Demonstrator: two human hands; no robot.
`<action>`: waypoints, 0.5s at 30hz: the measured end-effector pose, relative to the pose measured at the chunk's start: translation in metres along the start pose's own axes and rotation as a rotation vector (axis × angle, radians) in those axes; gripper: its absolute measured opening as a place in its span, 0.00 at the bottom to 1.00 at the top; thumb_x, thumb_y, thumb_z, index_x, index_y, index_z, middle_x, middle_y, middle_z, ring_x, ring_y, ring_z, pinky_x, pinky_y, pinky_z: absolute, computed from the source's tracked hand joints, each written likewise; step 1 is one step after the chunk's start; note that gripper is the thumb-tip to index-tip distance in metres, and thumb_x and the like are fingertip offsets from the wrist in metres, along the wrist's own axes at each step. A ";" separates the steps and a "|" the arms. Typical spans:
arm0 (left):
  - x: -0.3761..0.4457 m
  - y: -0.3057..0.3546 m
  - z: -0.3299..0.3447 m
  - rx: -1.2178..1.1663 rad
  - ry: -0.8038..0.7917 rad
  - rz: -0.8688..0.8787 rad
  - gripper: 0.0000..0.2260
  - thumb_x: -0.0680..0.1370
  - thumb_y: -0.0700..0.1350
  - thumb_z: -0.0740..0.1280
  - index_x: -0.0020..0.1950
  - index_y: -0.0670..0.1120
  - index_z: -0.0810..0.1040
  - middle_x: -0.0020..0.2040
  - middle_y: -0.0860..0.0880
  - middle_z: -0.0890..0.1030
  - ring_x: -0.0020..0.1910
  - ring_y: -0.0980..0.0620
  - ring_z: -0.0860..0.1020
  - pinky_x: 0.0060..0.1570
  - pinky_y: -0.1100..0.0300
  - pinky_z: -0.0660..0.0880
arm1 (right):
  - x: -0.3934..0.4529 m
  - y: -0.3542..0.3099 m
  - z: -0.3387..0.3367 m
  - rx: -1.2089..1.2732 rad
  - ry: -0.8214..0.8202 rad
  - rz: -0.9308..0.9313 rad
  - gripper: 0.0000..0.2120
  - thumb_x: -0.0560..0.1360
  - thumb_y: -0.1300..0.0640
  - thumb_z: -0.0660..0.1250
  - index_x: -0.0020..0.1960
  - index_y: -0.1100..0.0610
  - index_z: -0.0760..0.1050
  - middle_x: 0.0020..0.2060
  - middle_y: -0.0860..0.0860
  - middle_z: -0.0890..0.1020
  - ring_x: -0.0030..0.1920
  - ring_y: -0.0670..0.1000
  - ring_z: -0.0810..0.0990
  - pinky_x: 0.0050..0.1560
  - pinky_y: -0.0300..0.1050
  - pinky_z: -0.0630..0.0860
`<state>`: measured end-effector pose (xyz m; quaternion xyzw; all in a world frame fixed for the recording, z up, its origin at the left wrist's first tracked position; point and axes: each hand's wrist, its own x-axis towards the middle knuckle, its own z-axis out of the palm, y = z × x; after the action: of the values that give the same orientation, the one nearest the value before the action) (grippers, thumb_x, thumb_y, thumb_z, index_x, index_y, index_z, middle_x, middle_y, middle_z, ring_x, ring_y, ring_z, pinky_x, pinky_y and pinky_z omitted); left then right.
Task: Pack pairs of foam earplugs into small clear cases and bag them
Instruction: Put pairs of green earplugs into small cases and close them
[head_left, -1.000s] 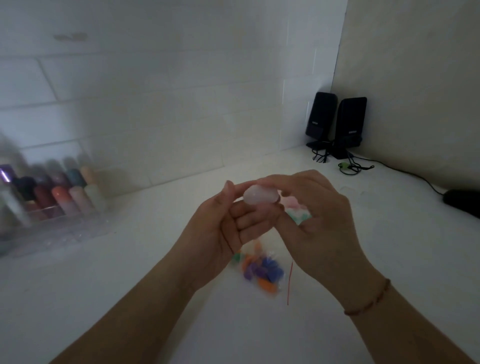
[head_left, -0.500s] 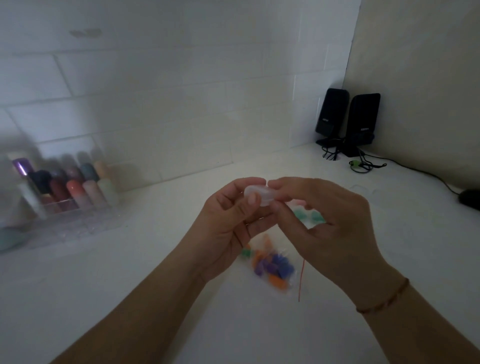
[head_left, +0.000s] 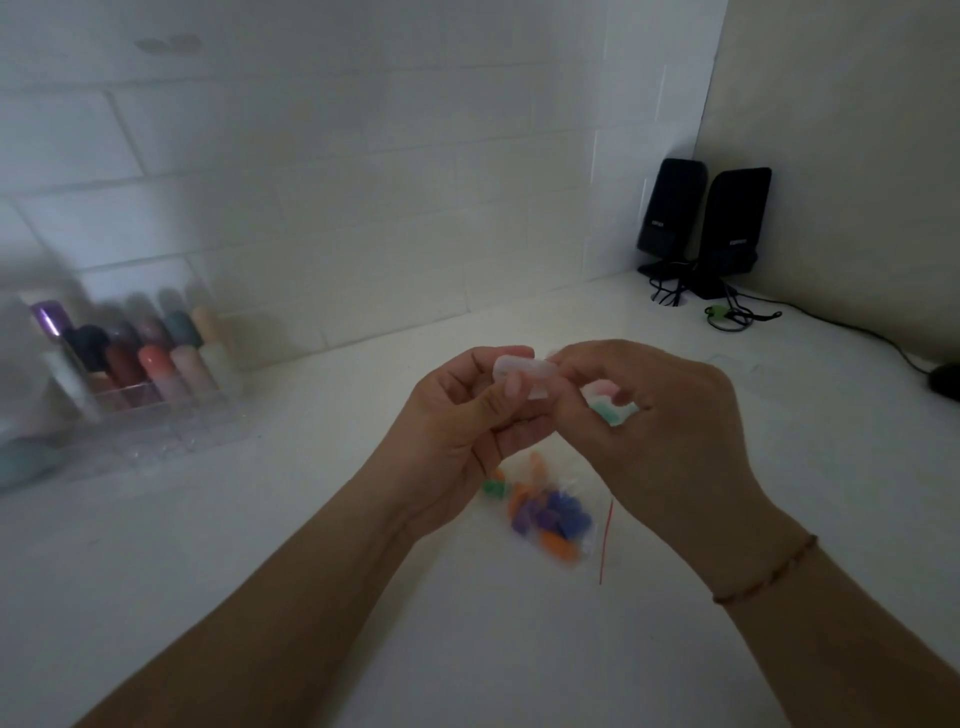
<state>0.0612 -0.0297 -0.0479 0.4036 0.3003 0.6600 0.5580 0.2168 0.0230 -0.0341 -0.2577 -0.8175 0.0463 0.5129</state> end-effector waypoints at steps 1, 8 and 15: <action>-0.001 0.001 0.000 0.036 -0.029 -0.005 0.24 0.60 0.47 0.82 0.52 0.41 0.80 0.50 0.40 0.83 0.47 0.44 0.83 0.46 0.55 0.81 | 0.001 0.000 -0.001 0.032 0.010 0.037 0.10 0.75 0.47 0.64 0.43 0.52 0.81 0.36 0.44 0.83 0.35 0.44 0.79 0.35 0.48 0.77; -0.004 0.014 -0.005 0.141 -0.150 -0.144 0.21 0.70 0.39 0.74 0.62 0.41 0.77 0.51 0.41 0.82 0.47 0.44 0.83 0.46 0.55 0.81 | 0.006 0.005 -0.011 0.210 -0.062 0.090 0.08 0.75 0.48 0.66 0.51 0.49 0.79 0.52 0.43 0.82 0.51 0.44 0.80 0.47 0.48 0.79; 0.008 0.028 -0.039 0.068 0.404 -0.189 0.06 0.78 0.39 0.62 0.54 0.41 0.76 0.43 0.43 0.79 0.34 0.50 0.79 0.31 0.62 0.76 | 0.013 0.036 -0.065 -0.071 -0.815 0.412 0.04 0.70 0.48 0.71 0.37 0.40 0.80 0.60 0.38 0.73 0.56 0.39 0.73 0.60 0.41 0.69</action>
<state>0.0128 -0.0252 -0.0416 0.2519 0.4643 0.6617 0.5320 0.2813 0.0478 -0.0052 -0.3930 -0.8854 0.2168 0.1207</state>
